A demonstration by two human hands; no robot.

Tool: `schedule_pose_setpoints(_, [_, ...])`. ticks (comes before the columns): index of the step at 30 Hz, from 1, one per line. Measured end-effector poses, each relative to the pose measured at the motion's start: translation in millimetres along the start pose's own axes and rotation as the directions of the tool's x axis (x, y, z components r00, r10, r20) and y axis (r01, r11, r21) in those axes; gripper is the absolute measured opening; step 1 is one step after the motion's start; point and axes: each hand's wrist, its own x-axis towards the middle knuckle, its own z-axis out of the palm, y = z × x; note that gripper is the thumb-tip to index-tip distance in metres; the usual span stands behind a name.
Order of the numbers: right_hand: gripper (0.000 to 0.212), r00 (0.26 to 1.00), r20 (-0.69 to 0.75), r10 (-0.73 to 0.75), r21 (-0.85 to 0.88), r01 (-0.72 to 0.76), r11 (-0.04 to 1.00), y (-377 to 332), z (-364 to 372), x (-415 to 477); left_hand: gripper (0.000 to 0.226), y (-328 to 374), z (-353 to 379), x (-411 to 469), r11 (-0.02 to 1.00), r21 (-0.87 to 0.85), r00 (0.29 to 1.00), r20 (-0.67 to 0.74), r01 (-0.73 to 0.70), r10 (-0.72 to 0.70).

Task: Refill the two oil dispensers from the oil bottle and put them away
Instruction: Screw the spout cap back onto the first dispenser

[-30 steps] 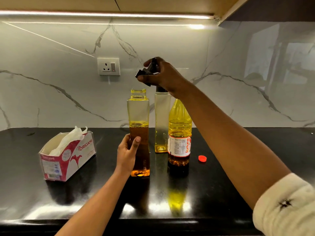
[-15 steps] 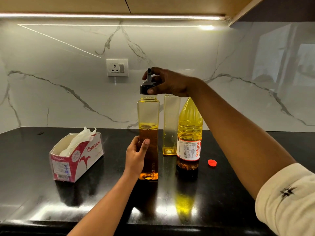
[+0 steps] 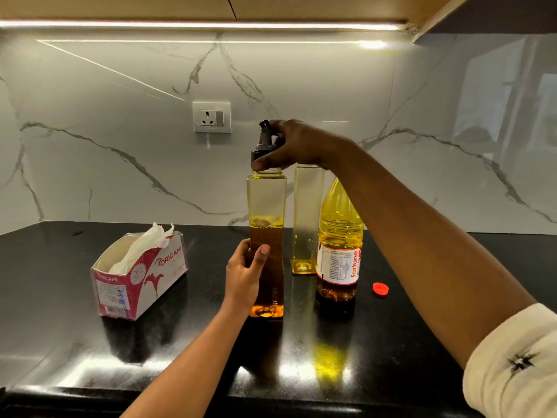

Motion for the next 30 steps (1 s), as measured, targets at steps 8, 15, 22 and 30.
schedule_pose_setpoints(8, [0.093, 0.992, -0.072, 0.106, 0.380, -0.071, 0.922, -4, 27, -10, 0.074, 1, 0, -1, 1.000, -0.012, 1.000, -0.002, 0.005, -0.005])
schedule_pose_setpoints(15, [0.069, 0.971, -0.114, 0.209, 0.721, -0.064, 0.690, 13, 9, -38, 0.076, -1, -1, 1, 1.000, 0.002, 1.000, -0.008, 0.006, -0.006])
schedule_pose_setpoints(22, [0.035, 0.942, -0.184, 0.282, 0.723, -0.065, 0.688, 21, 3, -30, 0.077, 0, -1, 0, 1.000, 0.005, 1.000, -0.006, 0.019, -0.019])
schedule_pose_setpoints(30, [0.039, 0.996, 0.078, -0.033, 0.667, -0.028, 0.745, 32, 15, -15, 0.081, 2, 0, 0, 1.000, -0.002, 1.000, -0.007, 0.023, -0.023])
